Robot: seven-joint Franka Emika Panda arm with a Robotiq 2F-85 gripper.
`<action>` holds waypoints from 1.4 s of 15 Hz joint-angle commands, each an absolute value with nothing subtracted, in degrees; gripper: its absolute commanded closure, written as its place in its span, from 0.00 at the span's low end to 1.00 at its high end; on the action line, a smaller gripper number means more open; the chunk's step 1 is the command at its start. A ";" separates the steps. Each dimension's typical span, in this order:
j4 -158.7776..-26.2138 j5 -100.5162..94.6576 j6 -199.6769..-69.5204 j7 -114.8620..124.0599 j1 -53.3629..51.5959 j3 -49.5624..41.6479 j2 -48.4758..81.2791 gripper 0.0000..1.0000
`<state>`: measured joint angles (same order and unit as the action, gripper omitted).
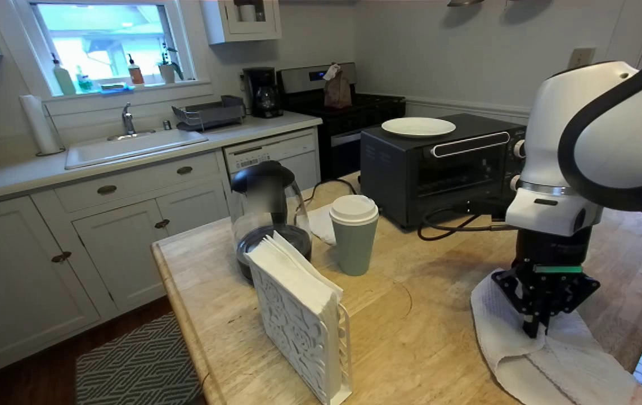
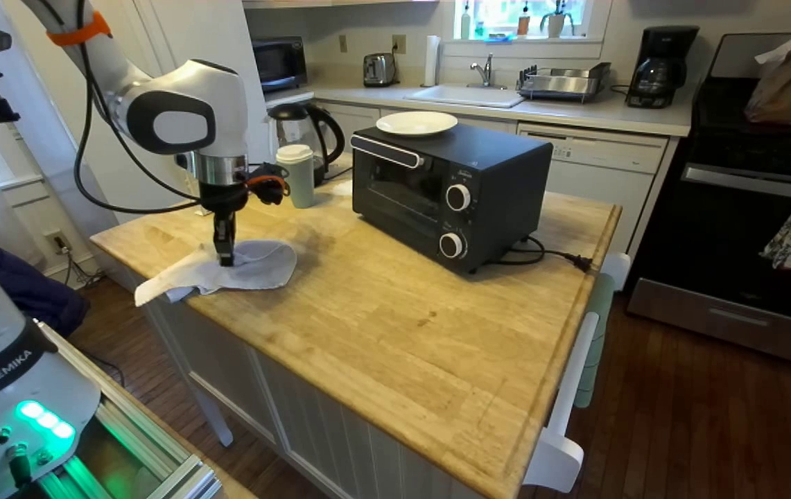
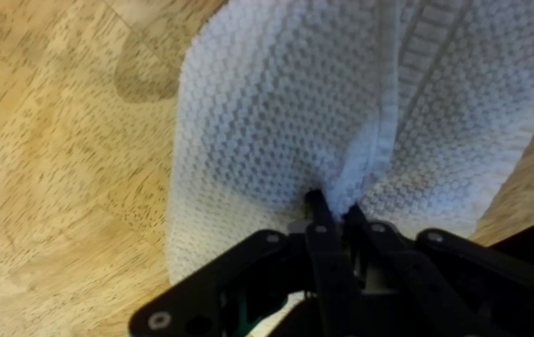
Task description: Remove the towel from the plate which is on top of the oven and spread it on the table
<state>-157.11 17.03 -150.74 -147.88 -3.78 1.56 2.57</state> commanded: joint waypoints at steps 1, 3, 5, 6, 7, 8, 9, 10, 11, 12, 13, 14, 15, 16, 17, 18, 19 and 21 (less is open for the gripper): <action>-157.26 10.70 -149.32 -145.17 -2.57 1.71 0.15 0.98; -157.26 8.33 -149.33 -143.95 -2.54 1.71 -0.38 0.98; -157.24 6.67 -149.00 -143.21 -2.58 1.76 -0.97 0.98; -157.22 6.12 -148.95 -142.97 -2.62 1.75 -1.13 0.98; -157.19 5.53 -148.84 -142.68 -2.67 1.75 -1.31 0.98; -157.20 5.06 -148.72 -142.44 -2.72 1.75 -1.49 0.98; -157.19 4.44 -148.60 -142.13 -2.77 1.75 -1.66 0.98; -157.20 3.84 -148.03 -141.88 -2.77 1.71 -1.92 0.98; -157.18 3.17 -147.85 -141.46 -2.77 1.68 -2.11 0.98; -157.20 2.99 -148.01 -141.45 -2.82 1.68 -2.32 0.98; -157.18 3.10 -148.34 -141.55 -2.92 1.74 -2.40 0.98; -157.20 2.73 -148.31 -141.36 -2.98 1.76 -2.60 0.98; -157.17 2.43 -147.78 -141.29 -3.08 1.83 -3.16 0.98; -157.10 0.35 -145.81 -140.18 -3.01 1.82 -3.78 0.98; -157.05 -1.69 -144.80 -138.99 -2.95 1.83 -4.14 0.98; -156.68 -2.08 -143.33 -139.06 -3.13 1.90 -4.18 0.67; -156.49 -2.65 -142.61 -138.44 -3.28 1.96 -4.27 0.65; -156.15 -3.00 -141.16 -138.46 -3.56 2.00 -4.97 0.90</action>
<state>-156.89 -0.47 -144.12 -140.53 -3.36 1.57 -3.19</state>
